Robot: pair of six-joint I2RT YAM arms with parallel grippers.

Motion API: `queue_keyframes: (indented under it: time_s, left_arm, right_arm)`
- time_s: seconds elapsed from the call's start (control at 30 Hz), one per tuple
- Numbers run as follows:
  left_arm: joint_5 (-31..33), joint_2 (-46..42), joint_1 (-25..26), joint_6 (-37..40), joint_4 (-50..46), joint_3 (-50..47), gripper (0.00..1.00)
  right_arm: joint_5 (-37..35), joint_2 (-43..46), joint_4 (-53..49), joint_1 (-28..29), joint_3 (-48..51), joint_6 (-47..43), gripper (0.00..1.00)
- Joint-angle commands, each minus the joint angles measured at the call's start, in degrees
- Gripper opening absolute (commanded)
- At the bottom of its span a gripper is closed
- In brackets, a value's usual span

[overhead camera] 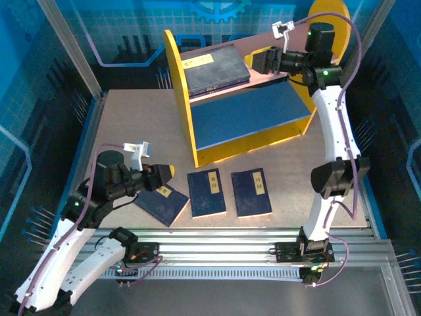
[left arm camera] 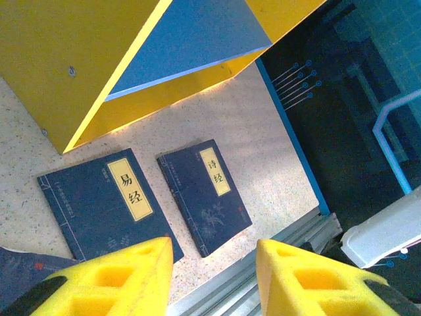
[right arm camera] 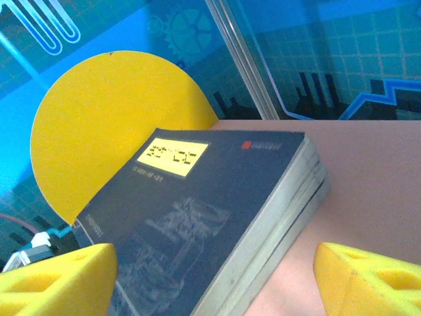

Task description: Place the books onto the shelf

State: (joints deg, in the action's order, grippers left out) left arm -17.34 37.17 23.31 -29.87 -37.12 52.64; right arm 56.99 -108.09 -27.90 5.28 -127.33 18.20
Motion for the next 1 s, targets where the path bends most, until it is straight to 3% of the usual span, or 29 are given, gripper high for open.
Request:
queue_keyframes:
  time_s: [0.0, 0.27, 0.67, 0.97]
  left_arm:
    - [-0.2, -0.2, -0.1, 0.3, 1.1, -1.8, 0.39]
    - [-1.0, 0.5, -0.1, -0.5, 2.4, -2.6, 0.39]
    - [-1.0, 0.9, -0.1, -0.8, 3.1, -2.6, 0.39]
    - [-1.1, 0.8, -0.1, -0.7, 3.1, -2.6, 0.39]
  right_arm:
    - [-1.5, 4.5, -0.5, -0.4, 6.2, -4.5, 0.8]
    - [-4.8, 10.1, -2.9, 0.8, 14.8, -14.0, 0.8]
    - [-6.6, 10.8, -6.7, 3.3, 16.3, -23.7, 0.76]
    - [-9.3, 11.4, -5.2, 5.6, 18.6, -23.6, 0.76]
